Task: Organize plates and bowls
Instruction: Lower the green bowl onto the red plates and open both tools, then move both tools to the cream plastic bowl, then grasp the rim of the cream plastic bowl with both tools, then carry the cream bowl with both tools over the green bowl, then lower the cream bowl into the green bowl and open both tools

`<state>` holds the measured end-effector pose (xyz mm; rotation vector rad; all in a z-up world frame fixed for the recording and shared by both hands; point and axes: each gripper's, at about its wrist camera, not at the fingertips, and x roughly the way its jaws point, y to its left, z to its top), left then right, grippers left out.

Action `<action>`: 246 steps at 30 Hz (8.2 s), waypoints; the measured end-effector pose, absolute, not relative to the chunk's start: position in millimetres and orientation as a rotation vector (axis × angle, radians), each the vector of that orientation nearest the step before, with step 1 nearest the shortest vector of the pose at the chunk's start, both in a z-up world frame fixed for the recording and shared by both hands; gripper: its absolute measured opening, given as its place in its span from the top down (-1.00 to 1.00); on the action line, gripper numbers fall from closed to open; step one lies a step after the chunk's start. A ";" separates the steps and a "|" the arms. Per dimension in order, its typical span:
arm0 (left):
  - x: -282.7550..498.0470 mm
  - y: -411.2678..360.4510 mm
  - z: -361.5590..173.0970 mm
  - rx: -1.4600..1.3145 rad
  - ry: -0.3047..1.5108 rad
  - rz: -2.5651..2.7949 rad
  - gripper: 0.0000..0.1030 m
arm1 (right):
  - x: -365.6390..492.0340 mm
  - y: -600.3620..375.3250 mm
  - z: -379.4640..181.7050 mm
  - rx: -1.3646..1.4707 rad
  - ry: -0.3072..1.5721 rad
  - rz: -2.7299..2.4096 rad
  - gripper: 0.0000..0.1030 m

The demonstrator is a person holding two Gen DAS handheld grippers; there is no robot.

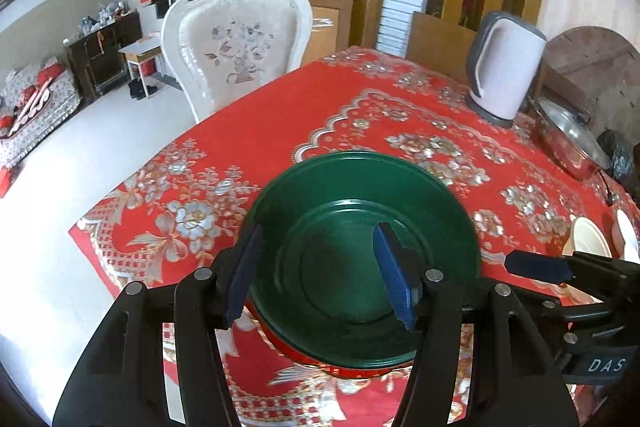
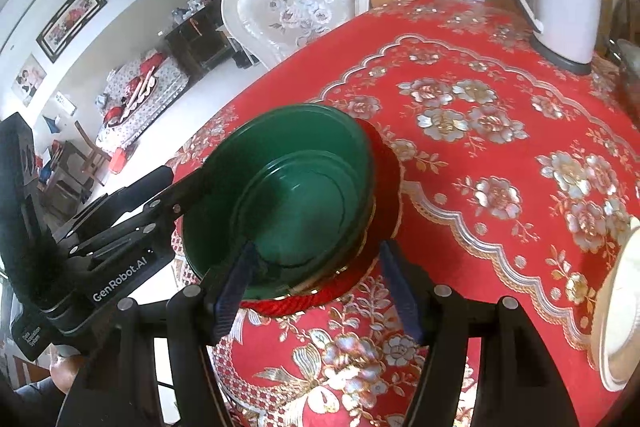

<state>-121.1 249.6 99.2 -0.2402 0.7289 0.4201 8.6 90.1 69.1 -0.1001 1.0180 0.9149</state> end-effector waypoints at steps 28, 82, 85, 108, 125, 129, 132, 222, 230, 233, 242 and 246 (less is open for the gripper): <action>-46.1 88.0 111.0 -0.070 0.746 0.110 -0.13 | 27.8 -78.5 79.0 0.130 0.969 0.651 -0.31; 53.9 -8.5 43.6 -0.081 0.986 -0.031 -0.13 | 82.4 -213.1 33.8 0.303 0.982 0.374 -0.44; 54.7 -9.4 42.0 -0.081 0.995 -0.034 -0.13 | 85.1 -212.4 32.9 0.297 0.983 0.379 -0.43; 62.2 -28.3 21.1 0.022 1.041 -0.073 0.59 | 89.1 -200.9 19.5 0.223 0.992 0.405 0.33; 42.7 -6.3 44.0 -0.007 0.989 -0.045 0.59 | 74.4 -175.8 31.9 0.183 0.972 0.416 0.28; 36.2 3.4 53.8 -0.021 0.968 -0.033 0.59 | 70.3 -166.3 39.2 0.165 0.959 0.428 0.27; 29.9 11.8 62.3 -0.029 0.950 -0.024 0.59 | 67.9 -158.4 44.6 0.154 0.948 0.439 0.27; -100.1 280.8 68.3 -0.262 0.816 0.454 0.50 | 8.8 144.9 55.8 -0.311 0.901 0.829 -0.02; -101.0 280.4 70.0 -0.274 0.817 0.451 0.50 | 13.7 130.7 69.2 -0.264 0.847 0.794 -0.06; -100.8 277.9 71.5 -0.273 0.815 0.444 0.50 | 15.8 124.7 71.6 -0.233 0.852 0.799 -0.06; -97.4 265.9 77.1 -0.266 0.806 0.422 0.50 | 11.2 110.7 75.9 -0.208 0.839 0.796 -0.17; -96.0 260.4 77.9 -0.265 0.803 0.416 0.50 | 10.5 103.5 77.0 -0.196 0.838 0.790 -0.17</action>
